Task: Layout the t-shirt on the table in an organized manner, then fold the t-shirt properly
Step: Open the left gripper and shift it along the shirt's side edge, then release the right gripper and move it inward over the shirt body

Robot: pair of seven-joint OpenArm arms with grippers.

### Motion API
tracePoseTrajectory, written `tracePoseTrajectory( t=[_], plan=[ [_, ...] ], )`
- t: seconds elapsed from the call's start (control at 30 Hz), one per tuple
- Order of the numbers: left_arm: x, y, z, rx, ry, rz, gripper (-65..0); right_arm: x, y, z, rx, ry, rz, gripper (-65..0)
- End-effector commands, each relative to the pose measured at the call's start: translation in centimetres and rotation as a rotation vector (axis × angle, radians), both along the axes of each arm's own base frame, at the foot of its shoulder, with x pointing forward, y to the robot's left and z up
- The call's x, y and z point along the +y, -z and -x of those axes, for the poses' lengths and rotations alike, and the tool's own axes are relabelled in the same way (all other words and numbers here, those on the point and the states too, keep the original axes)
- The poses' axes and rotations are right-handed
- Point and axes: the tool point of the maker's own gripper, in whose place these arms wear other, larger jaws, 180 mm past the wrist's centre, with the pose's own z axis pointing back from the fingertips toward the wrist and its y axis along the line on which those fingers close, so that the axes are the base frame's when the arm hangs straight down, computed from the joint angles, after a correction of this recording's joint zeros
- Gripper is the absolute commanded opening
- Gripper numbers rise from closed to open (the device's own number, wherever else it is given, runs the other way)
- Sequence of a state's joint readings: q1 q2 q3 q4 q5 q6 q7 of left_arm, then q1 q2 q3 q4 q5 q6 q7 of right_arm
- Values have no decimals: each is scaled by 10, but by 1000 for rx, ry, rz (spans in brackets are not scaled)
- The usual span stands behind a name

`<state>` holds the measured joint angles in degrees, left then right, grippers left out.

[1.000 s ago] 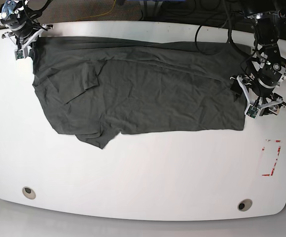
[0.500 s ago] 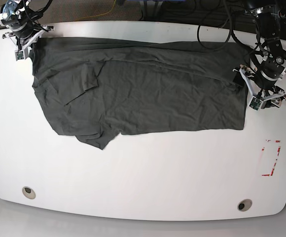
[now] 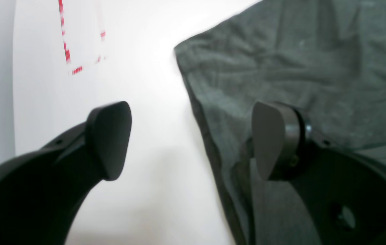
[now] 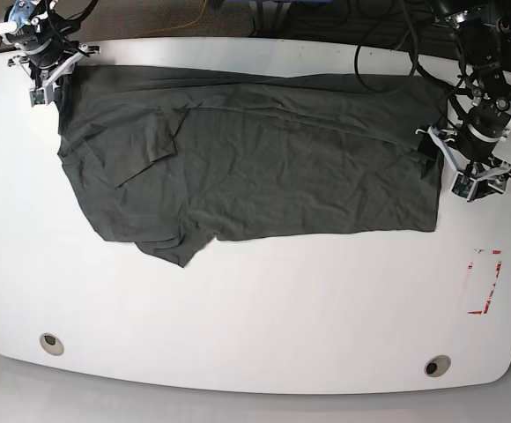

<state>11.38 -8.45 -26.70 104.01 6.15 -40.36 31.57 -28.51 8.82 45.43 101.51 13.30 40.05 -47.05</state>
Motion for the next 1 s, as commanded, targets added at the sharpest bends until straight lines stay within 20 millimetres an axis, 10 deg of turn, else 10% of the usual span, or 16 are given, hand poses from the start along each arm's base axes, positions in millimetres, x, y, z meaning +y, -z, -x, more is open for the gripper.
tracePoseTrajectory(
  t=[0.0,0.3,0.63,0.97],
  plan=[
    [3,-4,-5,-23,-3,5,-128,-6,-11,0,-14,-14,45,-353],
    [6,3,-5,-4,-9,17,-127,-12,-38,-6,-55,-37,129,-10],
    [4,-2,-13,-25,-9,21,-127,-7,-73,-36,-188,-52,162,0],
    [4,-9,-22,-50,-10,22,-127,42,-100,-92,-401,-157,-53,-13]
  ],
)
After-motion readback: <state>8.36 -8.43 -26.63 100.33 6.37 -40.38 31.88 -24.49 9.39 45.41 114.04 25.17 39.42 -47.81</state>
